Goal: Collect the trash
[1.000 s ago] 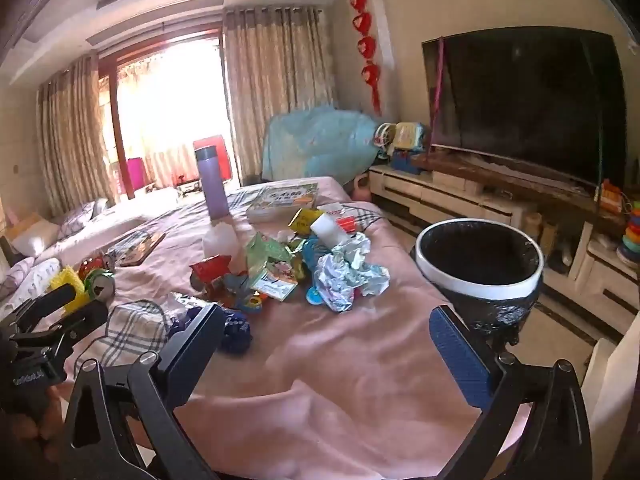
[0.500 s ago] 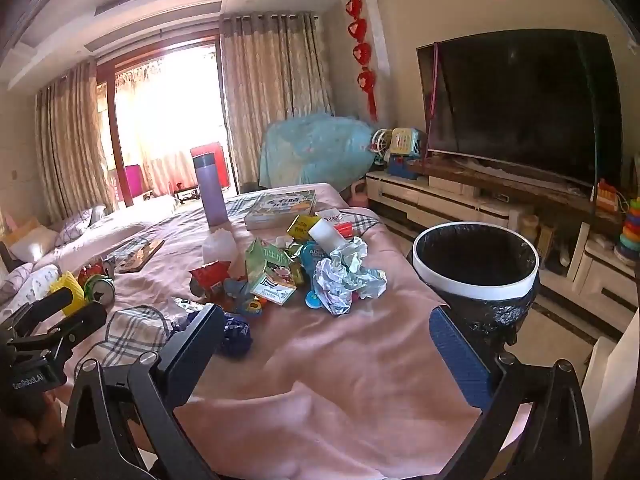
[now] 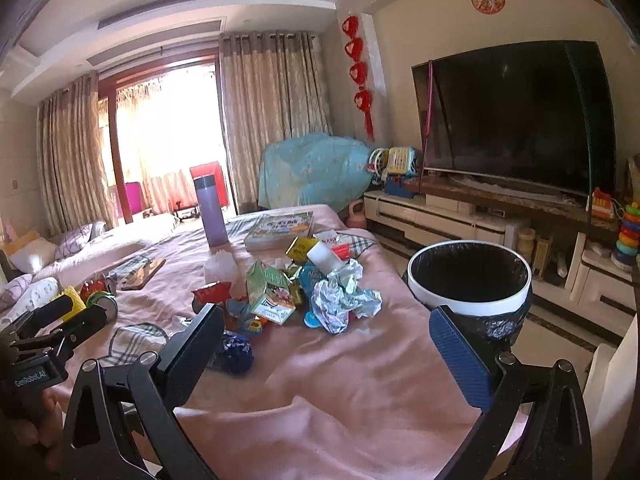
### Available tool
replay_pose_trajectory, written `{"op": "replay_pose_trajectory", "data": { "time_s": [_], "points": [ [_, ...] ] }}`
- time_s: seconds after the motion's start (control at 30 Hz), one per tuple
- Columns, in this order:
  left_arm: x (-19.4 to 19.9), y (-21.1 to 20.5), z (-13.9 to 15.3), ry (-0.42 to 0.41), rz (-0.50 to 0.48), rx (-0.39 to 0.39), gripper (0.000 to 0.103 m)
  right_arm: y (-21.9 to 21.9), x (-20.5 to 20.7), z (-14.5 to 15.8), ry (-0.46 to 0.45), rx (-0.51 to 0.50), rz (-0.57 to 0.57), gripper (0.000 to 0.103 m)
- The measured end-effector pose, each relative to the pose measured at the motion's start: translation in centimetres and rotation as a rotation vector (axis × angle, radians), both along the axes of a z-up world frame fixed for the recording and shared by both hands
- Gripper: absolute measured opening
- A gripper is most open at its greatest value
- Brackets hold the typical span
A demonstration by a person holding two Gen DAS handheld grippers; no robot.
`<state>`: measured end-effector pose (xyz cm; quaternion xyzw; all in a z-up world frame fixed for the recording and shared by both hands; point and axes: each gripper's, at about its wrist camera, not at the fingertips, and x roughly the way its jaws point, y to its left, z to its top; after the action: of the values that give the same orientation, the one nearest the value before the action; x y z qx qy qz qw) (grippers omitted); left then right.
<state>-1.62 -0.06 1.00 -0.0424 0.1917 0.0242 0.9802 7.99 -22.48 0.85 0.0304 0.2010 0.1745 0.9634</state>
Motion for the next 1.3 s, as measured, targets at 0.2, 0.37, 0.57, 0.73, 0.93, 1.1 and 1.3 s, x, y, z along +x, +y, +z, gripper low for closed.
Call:
{"op": "replay_pose_trajectory", "data": {
  "time_s": [0.2, 0.37, 0.57, 0.73, 0.93, 1.1, 1.3],
  "points": [
    [-0.02, -0.07, 0.19, -0.005, 0.001, 0.002, 0.102, 0.01, -0.07, 0.05, -0.003, 0.002, -0.001, 0.103],
    [-0.05, -0.10, 0.26, -0.006, 0.000, 0.004, 0.102, 0.06, 0.05, 0.07, 0.001, 0.001, 0.003, 0.103],
    [-0.14, -0.11, 0.16, -0.006, 0.000, 0.002, 0.102, 0.15, 0.11, 0.00, 0.007, 0.000, 0.003, 0.103],
    [-0.18, -0.07, 0.17, -0.007, -0.003, 0.002, 0.102, 0.23, 0.14, -0.03, 0.008, 0.000, 0.003, 0.103],
    [-0.21, -0.08, 0.14, -0.007, -0.002, 0.002, 0.102, 0.15, 0.08, -0.20, 0.011, 0.002, 0.006, 0.103],
    [-0.16, -0.05, 0.13, -0.006, -0.002, 0.000, 0.102, 0.14, 0.08, -0.22, 0.011, 0.003, 0.004, 0.103],
    [-0.10, -0.07, -0.07, -0.001, -0.001, 0.001, 0.102, 0.13, 0.02, -0.26, 0.013, 0.004, 0.007, 0.103]
  ]
}}
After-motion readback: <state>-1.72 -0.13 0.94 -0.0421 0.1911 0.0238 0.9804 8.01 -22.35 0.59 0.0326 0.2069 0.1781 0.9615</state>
